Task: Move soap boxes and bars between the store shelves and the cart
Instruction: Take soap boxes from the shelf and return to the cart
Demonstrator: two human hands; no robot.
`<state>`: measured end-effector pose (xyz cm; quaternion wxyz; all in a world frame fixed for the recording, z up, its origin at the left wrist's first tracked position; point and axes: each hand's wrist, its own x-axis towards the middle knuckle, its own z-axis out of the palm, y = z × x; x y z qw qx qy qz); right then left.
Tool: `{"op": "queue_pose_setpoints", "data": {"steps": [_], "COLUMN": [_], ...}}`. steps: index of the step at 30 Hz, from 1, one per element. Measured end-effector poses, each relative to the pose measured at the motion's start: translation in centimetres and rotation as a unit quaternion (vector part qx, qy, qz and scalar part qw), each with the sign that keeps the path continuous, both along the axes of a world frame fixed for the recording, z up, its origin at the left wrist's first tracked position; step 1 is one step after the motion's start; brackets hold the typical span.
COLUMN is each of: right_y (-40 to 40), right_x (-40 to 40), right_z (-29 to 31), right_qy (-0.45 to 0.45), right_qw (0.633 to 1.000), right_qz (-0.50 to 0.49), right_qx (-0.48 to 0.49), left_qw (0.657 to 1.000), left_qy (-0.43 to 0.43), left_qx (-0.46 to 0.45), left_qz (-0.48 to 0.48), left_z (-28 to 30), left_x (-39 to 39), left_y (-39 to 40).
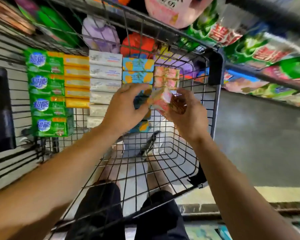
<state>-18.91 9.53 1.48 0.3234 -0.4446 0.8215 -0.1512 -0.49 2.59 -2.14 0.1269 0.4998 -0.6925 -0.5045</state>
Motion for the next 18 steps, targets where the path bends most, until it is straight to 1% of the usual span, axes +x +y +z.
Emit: {"op": "queue_pose_setpoints", "data": {"steps": [3,5,7,8,9,11,12,15,18], "right_y": [-0.7,-1.6,-2.4,-2.9,-3.3,-4.1,-4.4,-4.9,-4.7], "right_x": [0.3,0.5,0.2,0.0,-0.4,-1.3,-1.7,-1.7,-1.3], "right_z": [1.7,1.0,-0.6,-1.5,-2.6,-5.5,-7.1,-10.9,-12.9], "right_qy": [-0.122,-0.186,-0.201,-0.187,-0.148,-0.043,-0.007,0.045,0.166], "right_qw": [0.992,0.982,0.976,0.976,0.983,0.998,1.0,0.997,0.982], "right_qz": [0.02,0.001,-0.051,-0.073,-0.078,-0.037,-0.01,0.057,0.083], "right_qx": [-0.017,-0.032,-0.072,-0.082,-0.075,-0.038,-0.018,0.032,0.037], "left_qw": [0.992,0.987,0.983,0.98,0.979,0.977,0.976,0.974,0.968], "left_qy": [0.089,0.116,0.117,0.111,0.098,0.077,0.072,0.077,0.099], "left_qx": [0.085,0.104,0.11,0.114,0.114,0.104,0.098,0.091,0.097], "left_qz": [-0.01,0.036,0.093,0.118,0.138,0.17,0.18,0.19,0.209], "left_z": [1.3,1.1,0.3,-0.1,-0.5,-1.6,-2.2,-3.5,-4.1], "left_x": [-0.4,-0.2,0.4,0.7,1.1,1.8,2.2,2.8,2.8], "left_y": [-0.3,-0.5,-0.8,-0.9,-1.1,-1.4,-1.6,-2.3,-2.3]}}
